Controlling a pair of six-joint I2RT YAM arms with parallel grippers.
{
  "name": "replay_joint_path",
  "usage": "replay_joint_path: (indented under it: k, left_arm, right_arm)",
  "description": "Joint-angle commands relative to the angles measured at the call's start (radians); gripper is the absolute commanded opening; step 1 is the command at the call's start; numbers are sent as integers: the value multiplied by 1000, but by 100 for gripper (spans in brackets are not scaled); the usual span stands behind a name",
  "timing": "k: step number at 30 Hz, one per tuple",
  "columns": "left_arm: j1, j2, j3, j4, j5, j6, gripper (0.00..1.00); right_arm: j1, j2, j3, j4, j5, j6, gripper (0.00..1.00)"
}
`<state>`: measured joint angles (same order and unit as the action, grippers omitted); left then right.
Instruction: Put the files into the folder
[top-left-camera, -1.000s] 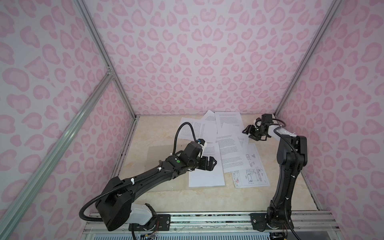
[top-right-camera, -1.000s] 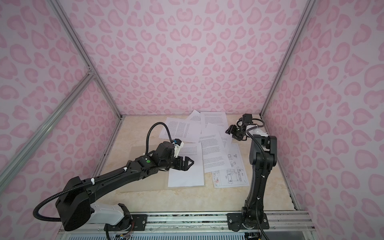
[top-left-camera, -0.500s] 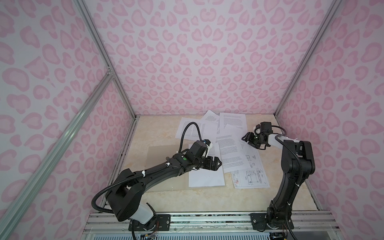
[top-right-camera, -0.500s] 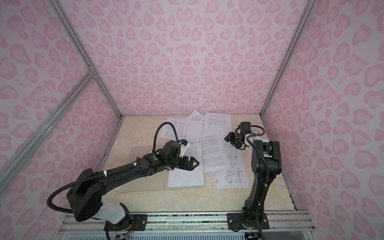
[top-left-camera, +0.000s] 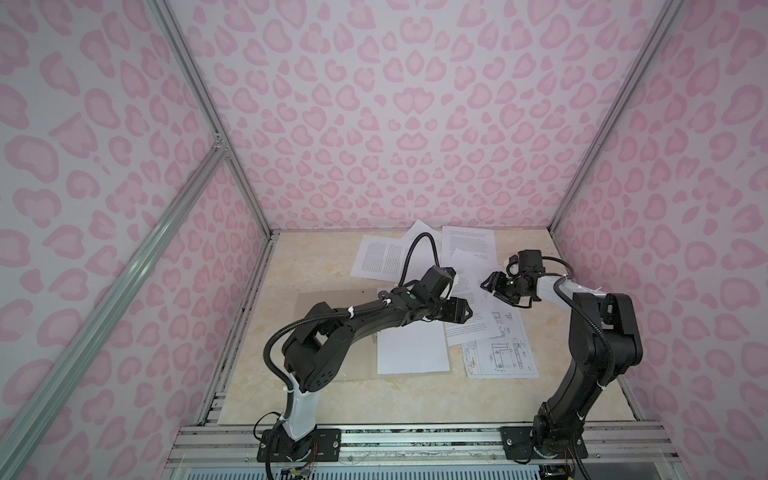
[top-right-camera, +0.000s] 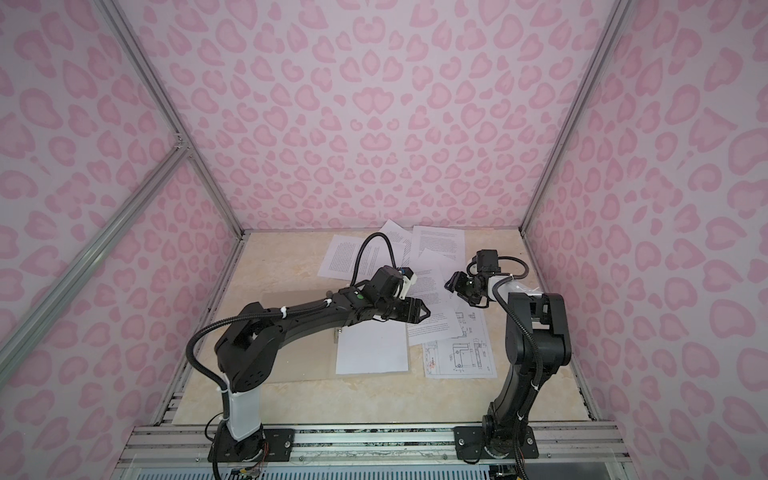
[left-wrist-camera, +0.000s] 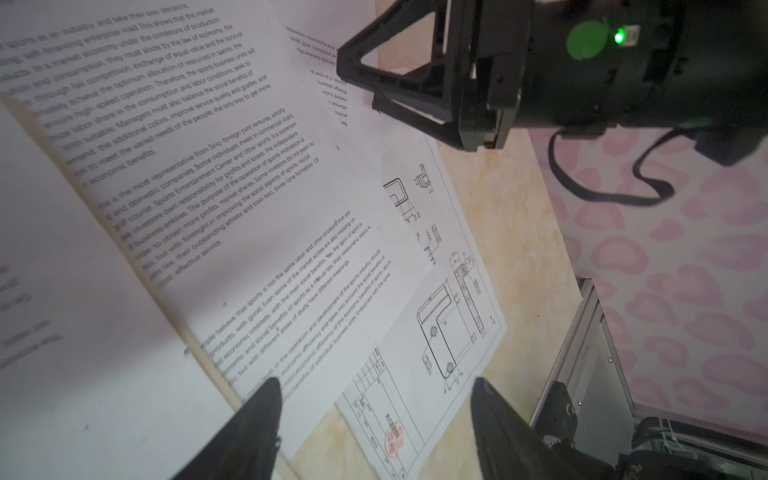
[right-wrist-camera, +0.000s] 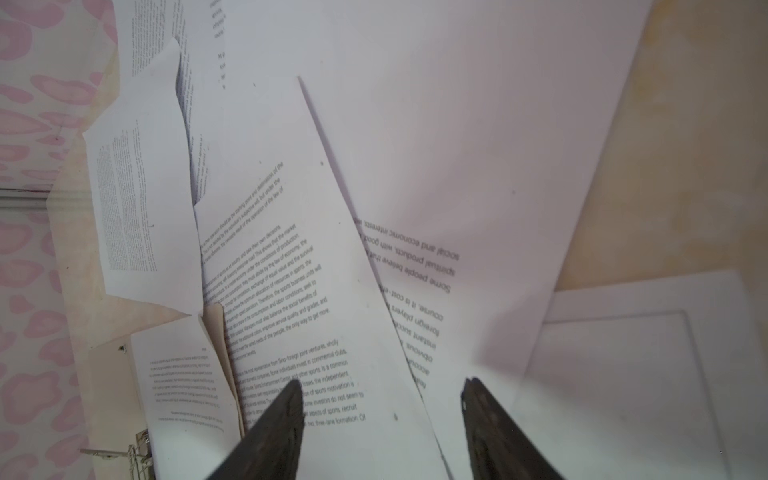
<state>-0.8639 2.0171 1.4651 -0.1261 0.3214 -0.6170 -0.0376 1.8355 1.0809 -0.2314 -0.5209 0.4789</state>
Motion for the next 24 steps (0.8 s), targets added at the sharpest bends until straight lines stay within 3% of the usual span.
replay_joint_path:
  k: [1, 8, 16, 24]
  left_arm:
    - [0, 105, 110, 8, 27, -35, 60]
    - [1, 266, 220, -35, 29, -46, 51]
    - [5, 294, 190, -72, 5, -36, 50]
    - [7, 317, 163, -82, 7, -31, 49]
  right_arm:
    - [4, 2, -35, 6, -40, -1, 62]
    - [14, 34, -18, 38, -92, 6, 62]
    - [26, 60, -70, 60, -126, 42, 62]
    - [27, -31, -167, 113, -226, 118, 67]
